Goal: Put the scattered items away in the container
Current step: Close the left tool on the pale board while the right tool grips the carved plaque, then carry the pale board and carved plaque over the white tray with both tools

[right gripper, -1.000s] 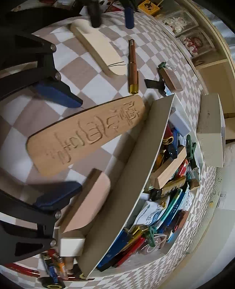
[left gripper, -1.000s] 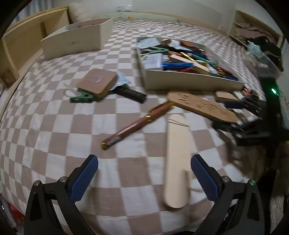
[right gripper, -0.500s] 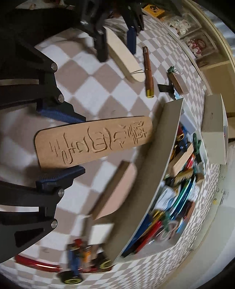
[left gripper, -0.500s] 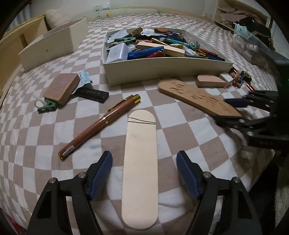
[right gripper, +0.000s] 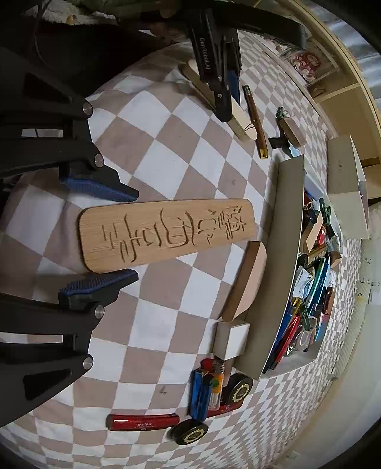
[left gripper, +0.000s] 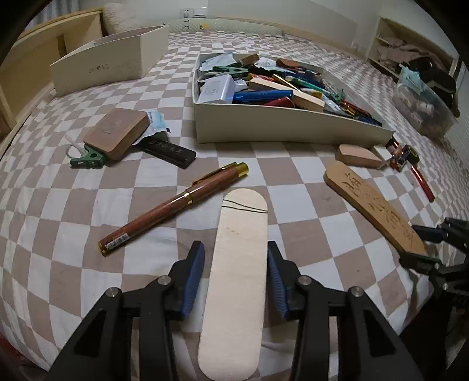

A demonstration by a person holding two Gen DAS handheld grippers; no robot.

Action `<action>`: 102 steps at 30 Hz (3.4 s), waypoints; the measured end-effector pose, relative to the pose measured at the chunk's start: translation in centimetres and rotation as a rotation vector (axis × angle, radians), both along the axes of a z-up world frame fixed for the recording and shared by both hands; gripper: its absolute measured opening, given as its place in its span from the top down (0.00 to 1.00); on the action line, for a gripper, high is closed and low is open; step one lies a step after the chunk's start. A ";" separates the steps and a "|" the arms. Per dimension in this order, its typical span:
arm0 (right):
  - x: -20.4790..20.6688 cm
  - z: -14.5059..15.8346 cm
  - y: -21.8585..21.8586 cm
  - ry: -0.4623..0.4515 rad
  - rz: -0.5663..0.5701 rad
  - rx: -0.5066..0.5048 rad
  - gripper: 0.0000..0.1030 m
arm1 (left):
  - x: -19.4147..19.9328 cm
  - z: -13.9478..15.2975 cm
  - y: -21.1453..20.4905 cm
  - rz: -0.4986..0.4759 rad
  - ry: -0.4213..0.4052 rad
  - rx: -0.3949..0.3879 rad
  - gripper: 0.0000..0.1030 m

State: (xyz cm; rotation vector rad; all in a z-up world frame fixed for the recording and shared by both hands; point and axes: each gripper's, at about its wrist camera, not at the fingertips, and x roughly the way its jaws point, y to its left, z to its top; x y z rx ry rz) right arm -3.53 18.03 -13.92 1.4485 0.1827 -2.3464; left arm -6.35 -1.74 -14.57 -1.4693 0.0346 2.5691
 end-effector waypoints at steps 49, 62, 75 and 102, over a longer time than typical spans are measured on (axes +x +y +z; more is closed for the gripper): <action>1.6 3.5 0.1 0.088 -0.150 -0.126 0.57 | 3.6 2.6 2.6 -0.001 0.000 0.057 0.66; 0.2 7.6 1.5 0.196 -0.171 -0.161 0.57 | 1.2 7.2 3.2 -0.016 0.113 0.090 0.66; -3.5 11.9 2.5 0.317 -0.186 -0.181 0.57 | -3.7 12.1 2.6 -0.016 0.236 0.111 0.66; -13.9 12.5 7.8 0.360 -0.349 -0.204 0.57 | -13.5 11.9 4.2 -0.033 0.238 0.160 0.66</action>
